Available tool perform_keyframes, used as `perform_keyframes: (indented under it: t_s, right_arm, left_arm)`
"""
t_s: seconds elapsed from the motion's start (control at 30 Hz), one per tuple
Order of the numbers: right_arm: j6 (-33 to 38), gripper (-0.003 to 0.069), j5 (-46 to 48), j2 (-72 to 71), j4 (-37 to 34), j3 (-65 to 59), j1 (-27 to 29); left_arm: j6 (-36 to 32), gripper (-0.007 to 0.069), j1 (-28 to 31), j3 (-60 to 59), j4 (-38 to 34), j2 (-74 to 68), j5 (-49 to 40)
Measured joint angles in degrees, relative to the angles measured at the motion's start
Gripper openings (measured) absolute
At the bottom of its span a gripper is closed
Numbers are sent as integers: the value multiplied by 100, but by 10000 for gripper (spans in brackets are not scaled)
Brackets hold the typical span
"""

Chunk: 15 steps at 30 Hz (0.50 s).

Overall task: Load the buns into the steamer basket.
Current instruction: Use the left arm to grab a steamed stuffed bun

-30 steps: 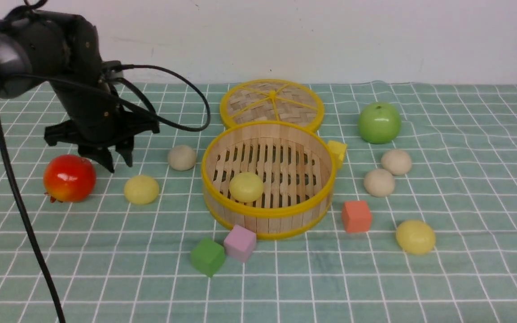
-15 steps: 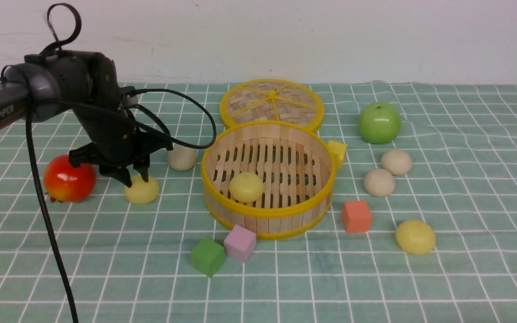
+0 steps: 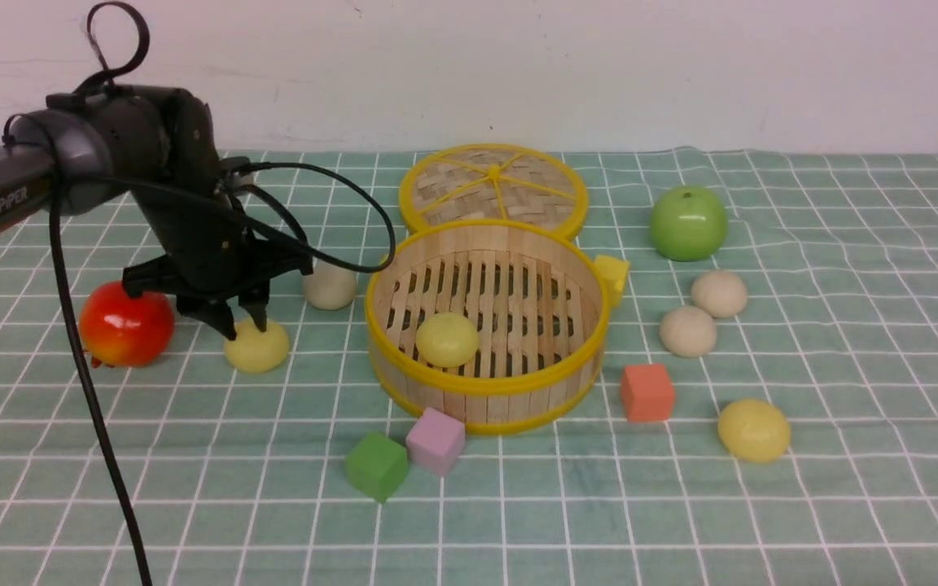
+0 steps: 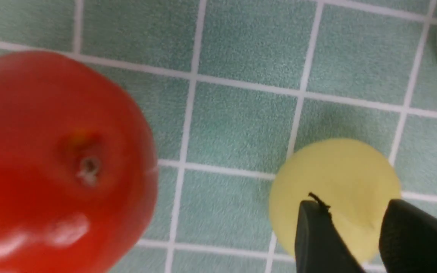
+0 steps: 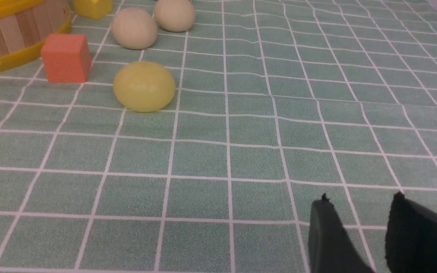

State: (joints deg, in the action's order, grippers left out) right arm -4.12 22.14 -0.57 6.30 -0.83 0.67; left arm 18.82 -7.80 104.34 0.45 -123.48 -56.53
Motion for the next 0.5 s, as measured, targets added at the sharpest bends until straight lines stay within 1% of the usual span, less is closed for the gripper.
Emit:
perform_keyframes:
  t_s: [0.17,0.33,0.5]
  right_arm:
    - [0,238,0,0,0,0,0]
    - [0,238,0,0,0,0,0]
    - [0,238,0,0,0,0,0]
  left_arm:
    - [-80,242,-57,368,68,5,-268]
    - [-110,242,-229,387,177,-39,-300]
    - [-115,242,-270,392,265,-216,-285]
